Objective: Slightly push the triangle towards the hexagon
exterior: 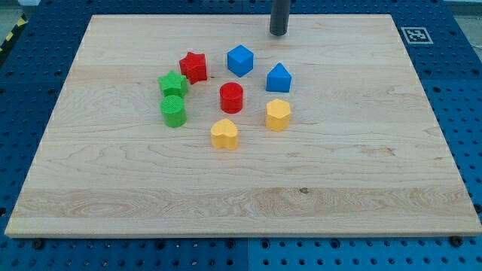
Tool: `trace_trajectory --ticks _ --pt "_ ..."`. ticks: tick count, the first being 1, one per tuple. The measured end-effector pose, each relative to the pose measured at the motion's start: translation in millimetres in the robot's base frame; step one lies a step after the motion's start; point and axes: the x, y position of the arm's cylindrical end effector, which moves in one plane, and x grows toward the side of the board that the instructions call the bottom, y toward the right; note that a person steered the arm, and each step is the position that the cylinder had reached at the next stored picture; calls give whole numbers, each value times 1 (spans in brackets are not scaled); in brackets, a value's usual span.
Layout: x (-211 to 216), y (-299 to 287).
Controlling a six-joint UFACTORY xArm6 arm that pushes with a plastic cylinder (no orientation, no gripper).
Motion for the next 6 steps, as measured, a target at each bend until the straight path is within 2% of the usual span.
trace_trajectory --ticks 1,2,4,6 --pt "0 0" --pt "20 0" --pt "105 -11" --pt "112 -13"
